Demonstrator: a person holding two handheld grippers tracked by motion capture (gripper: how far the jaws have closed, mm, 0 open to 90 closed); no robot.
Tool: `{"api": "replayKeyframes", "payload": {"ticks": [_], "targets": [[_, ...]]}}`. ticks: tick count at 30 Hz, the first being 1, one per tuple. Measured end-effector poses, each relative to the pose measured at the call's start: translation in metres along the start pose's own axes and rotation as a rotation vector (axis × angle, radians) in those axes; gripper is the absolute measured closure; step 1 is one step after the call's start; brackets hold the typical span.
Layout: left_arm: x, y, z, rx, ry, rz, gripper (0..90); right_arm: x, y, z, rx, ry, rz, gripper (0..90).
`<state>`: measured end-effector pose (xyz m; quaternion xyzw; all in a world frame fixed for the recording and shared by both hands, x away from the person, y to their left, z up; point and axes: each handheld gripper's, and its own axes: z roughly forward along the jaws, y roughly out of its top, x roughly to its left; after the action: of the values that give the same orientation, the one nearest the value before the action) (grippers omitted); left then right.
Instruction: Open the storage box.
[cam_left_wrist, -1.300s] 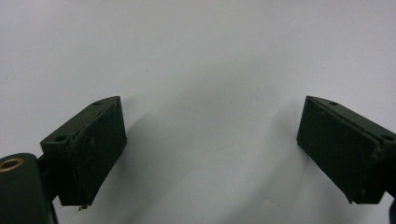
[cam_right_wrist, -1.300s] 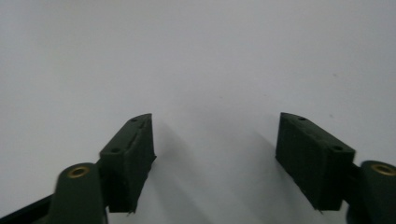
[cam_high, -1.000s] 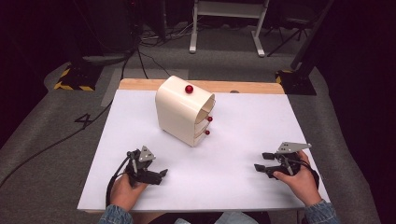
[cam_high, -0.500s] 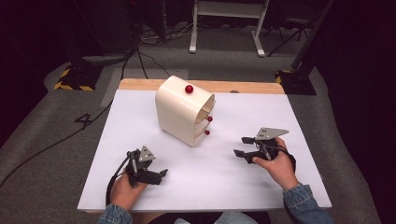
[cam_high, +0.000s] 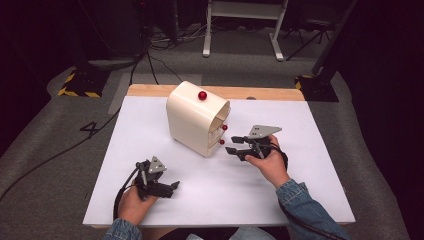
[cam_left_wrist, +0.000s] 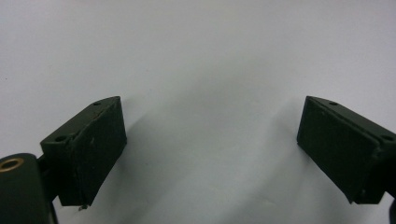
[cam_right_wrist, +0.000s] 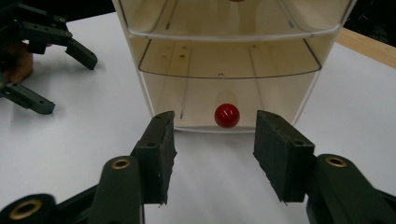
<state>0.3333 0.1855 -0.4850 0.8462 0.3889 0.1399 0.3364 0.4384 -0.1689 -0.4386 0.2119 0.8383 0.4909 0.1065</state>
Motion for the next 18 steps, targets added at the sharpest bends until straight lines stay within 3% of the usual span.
{"api": "replayKeyframes", "payload": {"ticks": [4,10,13,18], "targets": [[0.0,0.0,0.0,0.0,0.0,0.0,8.4,-0.005,-0.001,0.015,0.017,-0.02,-0.013,57.8],[0.0,0.0,0.0,0.0,0.0,0.0,8.4,-0.011,-0.008,0.032,0.017,-0.015,0.006,66.4],[0.0,0.0,0.0,-0.001,0.0,-0.001,8.4,-0.011,-0.01,0.034,0.01,-0.008,0.007,73.8],[0.0,0.0,0.0,-0.001,0.0,0.0,8.4,-0.007,-0.01,0.034,0.005,-0.027,-0.019,74.4]]}}
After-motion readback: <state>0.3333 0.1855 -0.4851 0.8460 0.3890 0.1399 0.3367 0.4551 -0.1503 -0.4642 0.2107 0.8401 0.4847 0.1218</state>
